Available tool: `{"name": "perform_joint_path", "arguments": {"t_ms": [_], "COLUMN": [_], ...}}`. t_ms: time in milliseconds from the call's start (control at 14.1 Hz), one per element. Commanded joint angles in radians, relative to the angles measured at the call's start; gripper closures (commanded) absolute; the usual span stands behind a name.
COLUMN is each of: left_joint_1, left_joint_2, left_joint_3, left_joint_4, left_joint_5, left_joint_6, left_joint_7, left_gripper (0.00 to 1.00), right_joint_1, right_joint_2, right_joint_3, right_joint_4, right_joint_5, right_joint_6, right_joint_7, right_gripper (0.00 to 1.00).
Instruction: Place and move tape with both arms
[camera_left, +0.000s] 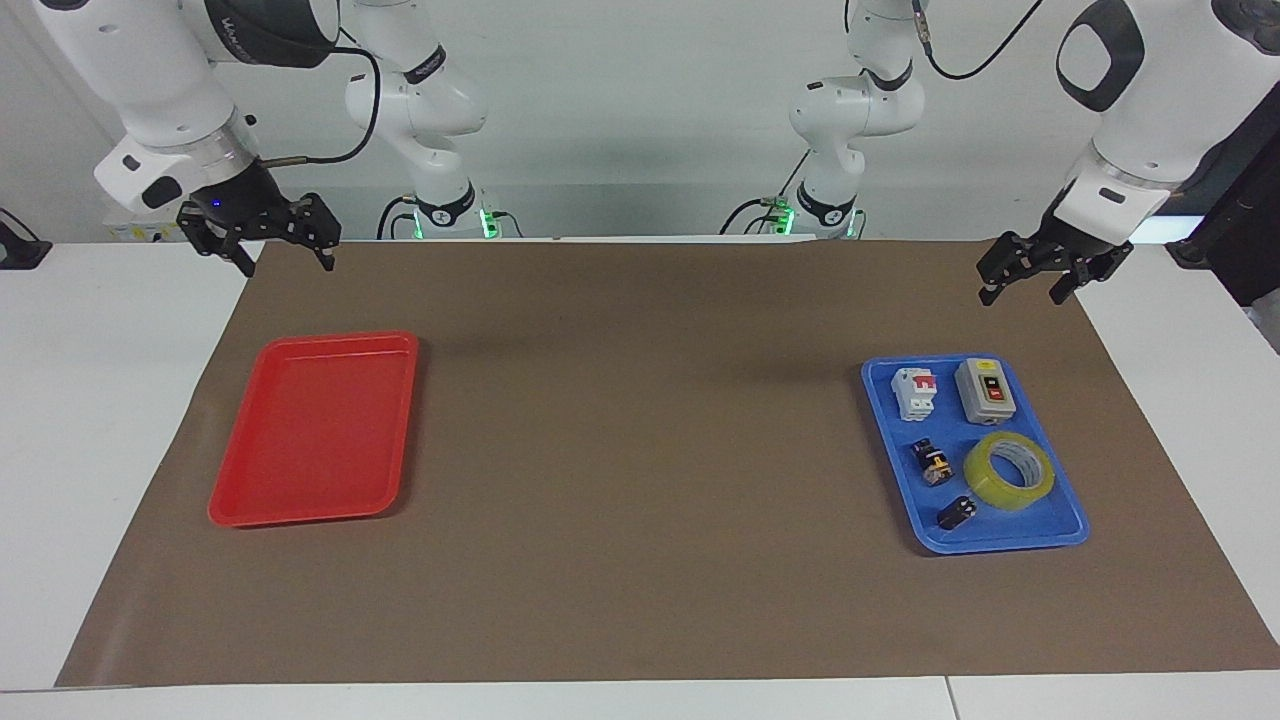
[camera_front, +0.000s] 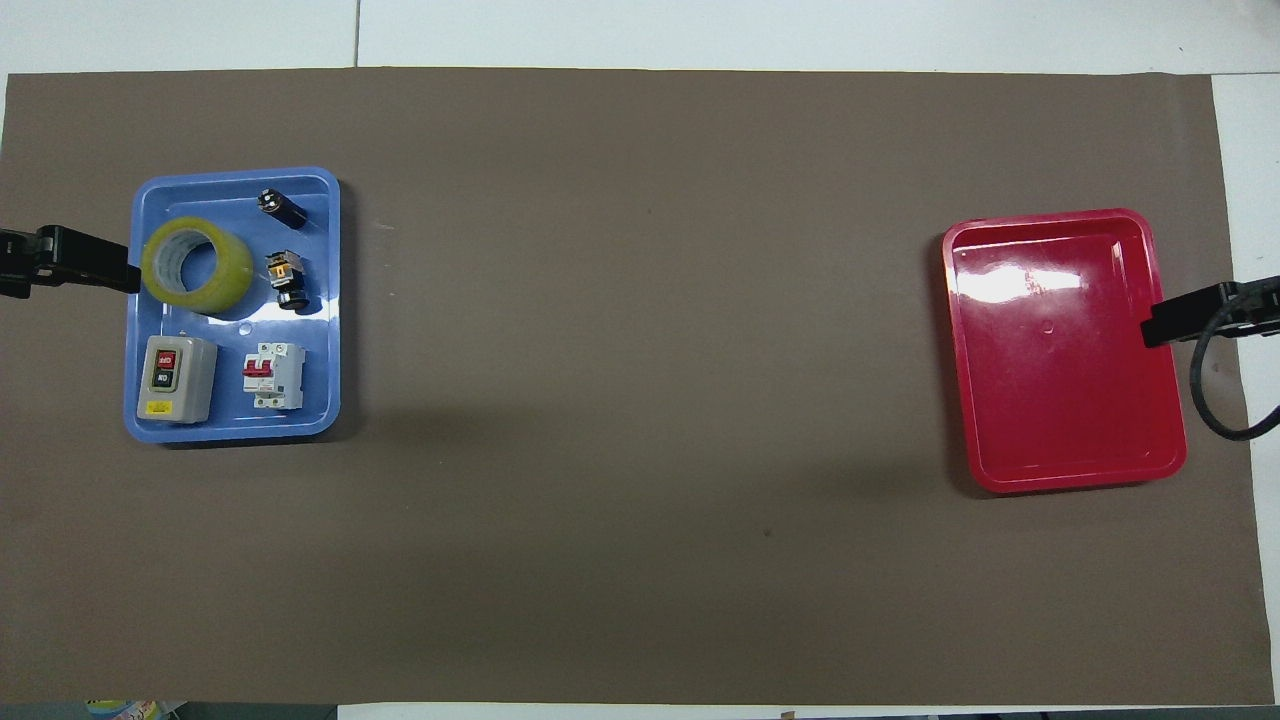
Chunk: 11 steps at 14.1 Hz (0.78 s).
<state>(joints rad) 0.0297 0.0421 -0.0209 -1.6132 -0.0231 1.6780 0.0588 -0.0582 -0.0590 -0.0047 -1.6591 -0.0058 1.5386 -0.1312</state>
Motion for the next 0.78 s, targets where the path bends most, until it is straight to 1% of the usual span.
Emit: {"name": "perform_joint_path", "arguments": {"t_ms": [0, 212, 354, 566, 707], "left_joint_1": [0.05, 0.096, 0.12, 0.137, 0.151], "left_joint_2": [0.08, 0.188, 0.246, 0.31, 0.347], "left_joint_3": [0.001, 0.001, 0.001, 0.001, 0.001], "left_joint_4": [-0.007, -0.008, -0.01, -0.021, -0.021], "left_joint_5": [0.012, 0.012, 0.012, 0.009, 0.006], "left_joint_6": [0.087, 0.204, 0.28, 0.374, 0.385], "left_joint_7": [0.064, 0.072, 0.093, 0.092, 0.067], "left_gripper": [0.0, 0.0, 0.0, 0.0, 0.01], "right_joint_1": [-0.008, -0.008, -0.008, -0.008, -0.008], "right_joint_2": [-0.018, -0.018, -0.018, -0.018, -0.019], "right_joint_3": [0.006, 0.006, 0.006, 0.006, 0.006], "right_joint_4": [-0.022, -0.024, -0.024, -0.028, -0.03], "right_joint_5": [0.016, 0.016, 0.016, 0.016, 0.016], "right_joint_6": [0.012, 0.012, 0.012, 0.012, 0.012], "right_joint_7": [-0.011, -0.011, -0.011, -0.011, -0.011], "right_gripper": [0.0, 0.0, 0.0, 0.0, 0.0]}}
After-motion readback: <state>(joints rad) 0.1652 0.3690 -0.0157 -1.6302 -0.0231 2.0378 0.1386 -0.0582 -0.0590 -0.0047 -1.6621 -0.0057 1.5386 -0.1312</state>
